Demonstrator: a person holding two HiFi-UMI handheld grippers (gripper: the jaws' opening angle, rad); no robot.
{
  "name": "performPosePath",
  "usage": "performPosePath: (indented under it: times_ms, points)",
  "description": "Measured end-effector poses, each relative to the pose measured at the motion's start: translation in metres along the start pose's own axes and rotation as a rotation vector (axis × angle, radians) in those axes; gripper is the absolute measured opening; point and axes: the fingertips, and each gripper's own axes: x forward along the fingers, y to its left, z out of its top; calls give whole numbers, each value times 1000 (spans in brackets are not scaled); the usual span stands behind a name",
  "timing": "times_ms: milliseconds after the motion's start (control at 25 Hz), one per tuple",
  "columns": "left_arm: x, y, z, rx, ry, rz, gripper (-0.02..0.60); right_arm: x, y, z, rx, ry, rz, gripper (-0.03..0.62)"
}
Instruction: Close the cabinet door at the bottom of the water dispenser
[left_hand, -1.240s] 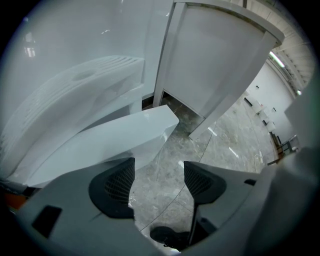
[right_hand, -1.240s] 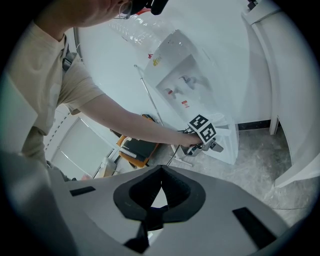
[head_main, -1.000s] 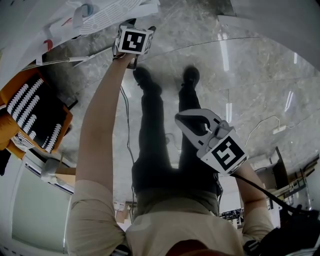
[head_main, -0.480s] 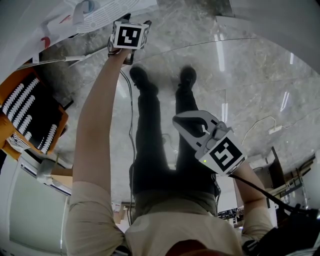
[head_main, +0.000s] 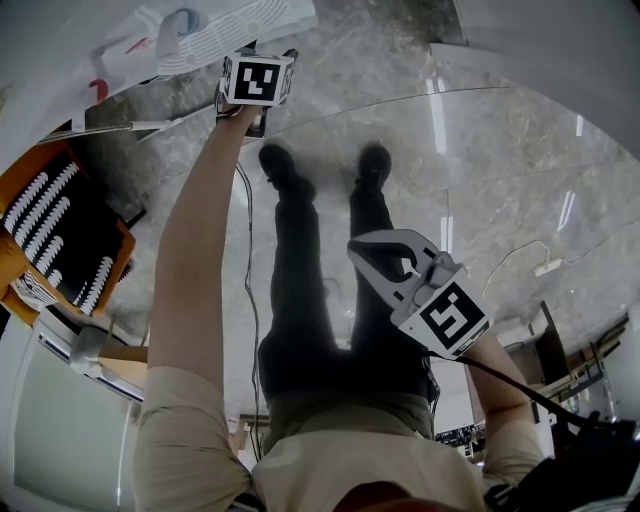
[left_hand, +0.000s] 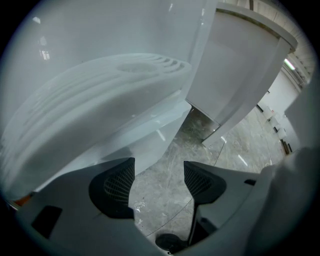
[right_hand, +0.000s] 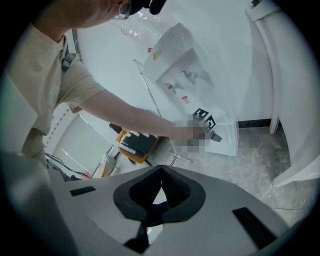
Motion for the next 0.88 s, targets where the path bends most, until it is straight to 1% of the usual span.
performPosePath:
  times_ms: [320,480,680,880]
  points:
    - [-2,10,0,-32,-14,18,287,0,-2,4,-10,-3,-12,14]
    - [-5,17,3,-61,-28,32,287,2,-2,1,-4,3,-18,14]
    - [-10,17,-3,-42,-19,24,287,3,-1,1,6,-1,-31,14]
    - [-30,20,-30,-26,10,15,287,4,-2,6,79,-22,-23,14]
